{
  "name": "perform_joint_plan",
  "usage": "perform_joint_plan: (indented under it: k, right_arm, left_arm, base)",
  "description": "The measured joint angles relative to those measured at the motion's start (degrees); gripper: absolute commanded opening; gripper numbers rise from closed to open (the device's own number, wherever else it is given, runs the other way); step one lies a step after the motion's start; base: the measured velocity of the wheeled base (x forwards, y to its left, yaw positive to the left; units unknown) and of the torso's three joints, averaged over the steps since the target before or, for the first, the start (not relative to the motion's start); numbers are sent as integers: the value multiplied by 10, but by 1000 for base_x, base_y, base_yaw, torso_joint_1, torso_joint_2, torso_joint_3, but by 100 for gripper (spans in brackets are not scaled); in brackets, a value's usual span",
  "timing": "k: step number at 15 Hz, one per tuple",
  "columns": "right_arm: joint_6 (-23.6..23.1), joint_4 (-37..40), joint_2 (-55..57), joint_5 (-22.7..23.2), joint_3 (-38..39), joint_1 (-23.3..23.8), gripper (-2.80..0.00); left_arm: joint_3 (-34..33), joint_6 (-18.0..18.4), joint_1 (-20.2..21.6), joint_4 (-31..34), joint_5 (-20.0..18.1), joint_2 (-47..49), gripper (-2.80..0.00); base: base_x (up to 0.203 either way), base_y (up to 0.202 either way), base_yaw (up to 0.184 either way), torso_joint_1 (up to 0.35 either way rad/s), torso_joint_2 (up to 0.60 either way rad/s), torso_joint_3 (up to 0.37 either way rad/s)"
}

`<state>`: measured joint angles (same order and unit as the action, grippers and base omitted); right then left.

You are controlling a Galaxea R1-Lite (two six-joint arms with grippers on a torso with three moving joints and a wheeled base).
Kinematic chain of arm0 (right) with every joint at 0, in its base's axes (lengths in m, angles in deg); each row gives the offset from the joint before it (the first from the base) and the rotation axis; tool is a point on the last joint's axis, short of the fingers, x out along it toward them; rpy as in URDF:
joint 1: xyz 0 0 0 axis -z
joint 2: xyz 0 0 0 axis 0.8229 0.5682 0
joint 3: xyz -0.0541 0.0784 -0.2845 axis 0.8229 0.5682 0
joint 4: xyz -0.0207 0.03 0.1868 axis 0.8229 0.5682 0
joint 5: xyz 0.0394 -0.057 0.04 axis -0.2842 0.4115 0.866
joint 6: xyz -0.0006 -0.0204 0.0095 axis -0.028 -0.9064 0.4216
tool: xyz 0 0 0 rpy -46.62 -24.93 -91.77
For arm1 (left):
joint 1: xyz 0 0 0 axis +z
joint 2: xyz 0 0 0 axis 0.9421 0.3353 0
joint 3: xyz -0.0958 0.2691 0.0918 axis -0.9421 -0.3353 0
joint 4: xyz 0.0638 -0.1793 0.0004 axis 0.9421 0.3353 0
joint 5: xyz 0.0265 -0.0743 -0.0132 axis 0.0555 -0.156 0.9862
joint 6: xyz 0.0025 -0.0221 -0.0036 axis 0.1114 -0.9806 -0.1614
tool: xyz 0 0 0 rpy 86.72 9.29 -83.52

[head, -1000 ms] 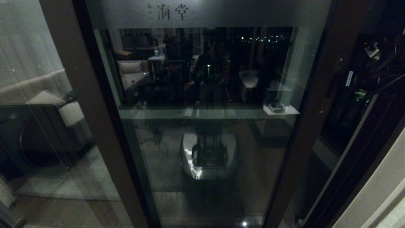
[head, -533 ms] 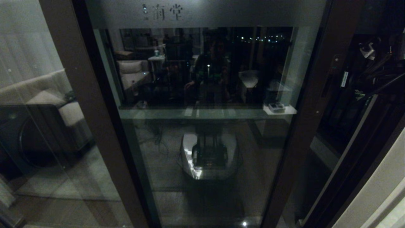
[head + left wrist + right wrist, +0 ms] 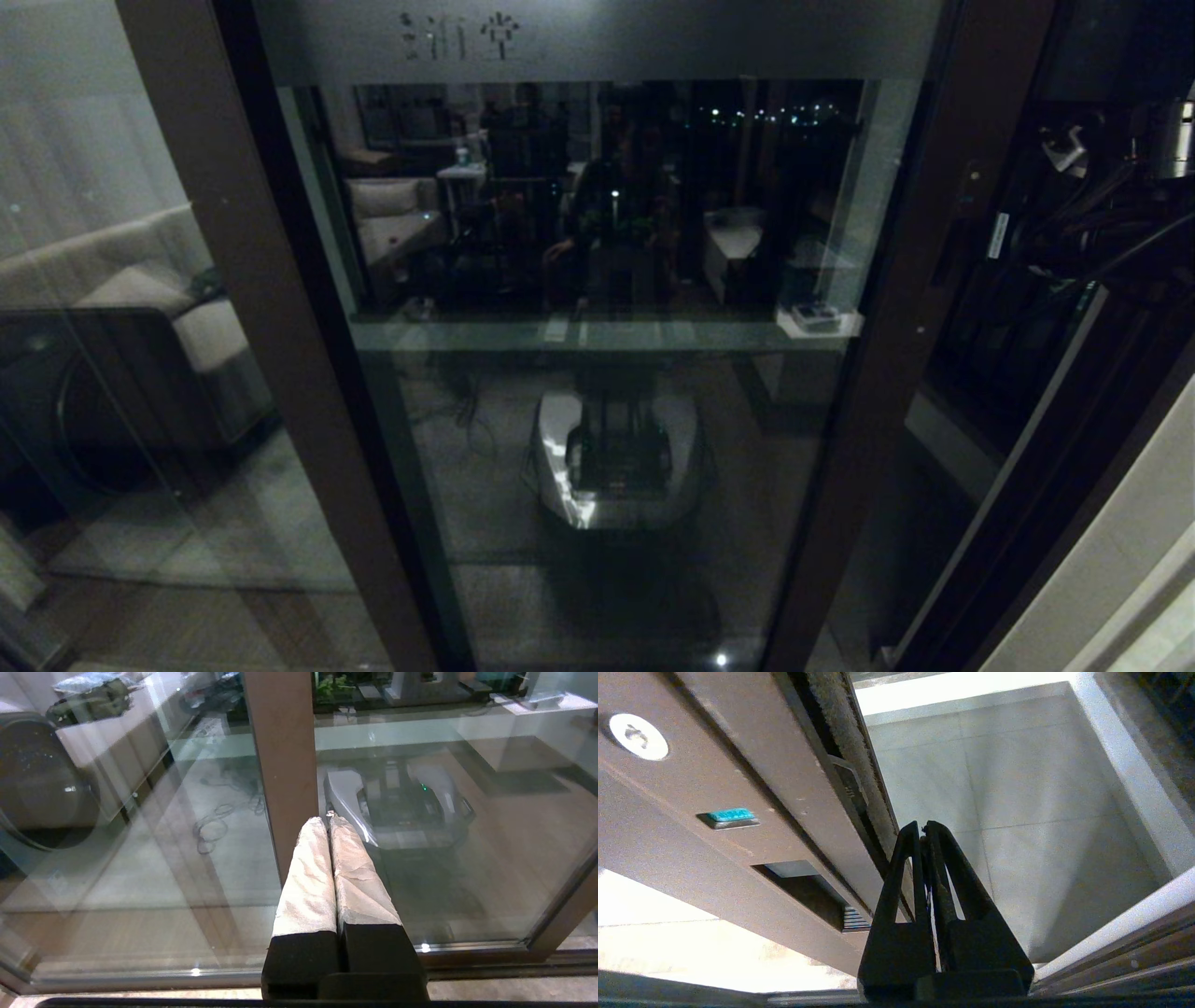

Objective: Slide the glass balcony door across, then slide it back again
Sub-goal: Open the slid door

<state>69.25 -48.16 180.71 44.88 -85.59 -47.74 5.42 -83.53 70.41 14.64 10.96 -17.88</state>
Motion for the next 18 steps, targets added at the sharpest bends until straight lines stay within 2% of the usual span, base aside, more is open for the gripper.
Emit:
perform_joint_plan:
  k: [18]
  right_arm:
    - [1,0,-10,-20,17,-38,-280]
  left_arm:
    - [0,0,0,0,0,0,-280]
  base:
    - [0,0,0,0,0,0]
